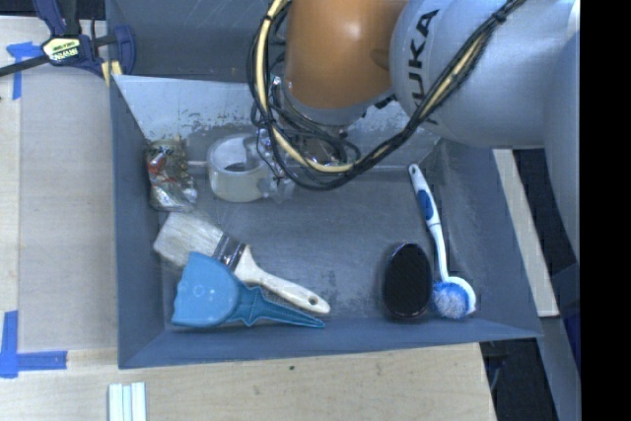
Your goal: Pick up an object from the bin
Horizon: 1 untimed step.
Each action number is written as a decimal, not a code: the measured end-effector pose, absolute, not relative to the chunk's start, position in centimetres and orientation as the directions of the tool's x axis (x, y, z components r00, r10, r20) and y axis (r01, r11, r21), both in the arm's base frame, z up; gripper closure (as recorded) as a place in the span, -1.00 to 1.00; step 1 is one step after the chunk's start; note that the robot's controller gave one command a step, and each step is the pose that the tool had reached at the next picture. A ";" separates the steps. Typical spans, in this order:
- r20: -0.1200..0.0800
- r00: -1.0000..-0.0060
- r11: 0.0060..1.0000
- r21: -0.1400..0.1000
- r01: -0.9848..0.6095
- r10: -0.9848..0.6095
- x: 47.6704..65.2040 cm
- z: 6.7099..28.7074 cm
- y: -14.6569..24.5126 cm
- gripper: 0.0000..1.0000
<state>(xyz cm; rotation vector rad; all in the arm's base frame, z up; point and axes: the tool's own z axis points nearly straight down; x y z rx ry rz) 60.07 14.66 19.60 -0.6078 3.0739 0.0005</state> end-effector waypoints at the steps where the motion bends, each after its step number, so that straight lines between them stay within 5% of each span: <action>1: 0.000 -0.971 0.971 0.002 -0.240 -0.240 58.5 14.9 13.5 1.00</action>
Offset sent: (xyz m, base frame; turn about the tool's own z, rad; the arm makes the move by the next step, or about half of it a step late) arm 0.0248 -0.0010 -0.0260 0.1107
